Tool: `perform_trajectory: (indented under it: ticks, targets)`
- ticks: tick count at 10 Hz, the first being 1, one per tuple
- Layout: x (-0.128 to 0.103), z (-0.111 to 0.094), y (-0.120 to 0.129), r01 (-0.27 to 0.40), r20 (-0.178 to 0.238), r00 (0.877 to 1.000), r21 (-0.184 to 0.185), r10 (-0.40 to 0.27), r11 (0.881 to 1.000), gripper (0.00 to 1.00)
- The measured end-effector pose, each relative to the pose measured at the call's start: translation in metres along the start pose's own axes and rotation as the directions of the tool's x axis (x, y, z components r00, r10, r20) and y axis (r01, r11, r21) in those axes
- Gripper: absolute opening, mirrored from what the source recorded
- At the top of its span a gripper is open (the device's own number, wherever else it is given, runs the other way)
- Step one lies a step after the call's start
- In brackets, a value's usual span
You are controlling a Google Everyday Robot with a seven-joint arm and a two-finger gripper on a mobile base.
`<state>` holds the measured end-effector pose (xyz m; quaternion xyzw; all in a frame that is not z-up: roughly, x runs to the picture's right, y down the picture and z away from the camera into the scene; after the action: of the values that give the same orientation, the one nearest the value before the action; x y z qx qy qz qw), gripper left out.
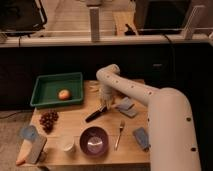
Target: Place brush in table surface
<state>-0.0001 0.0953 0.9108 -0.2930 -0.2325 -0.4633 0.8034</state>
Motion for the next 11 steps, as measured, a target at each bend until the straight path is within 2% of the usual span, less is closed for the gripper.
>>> perform_trajectory:
  ticks: [7, 11]
  targets:
    - [-0.001, -0.011, -0.001, 0.001, -0.023, 1.000, 0.081, 0.001, 0.997, 0.80]
    - [-0.001, -0.011, 0.000, -0.001, -0.024, 1.000, 0.082, 0.003, 0.997, 0.80]
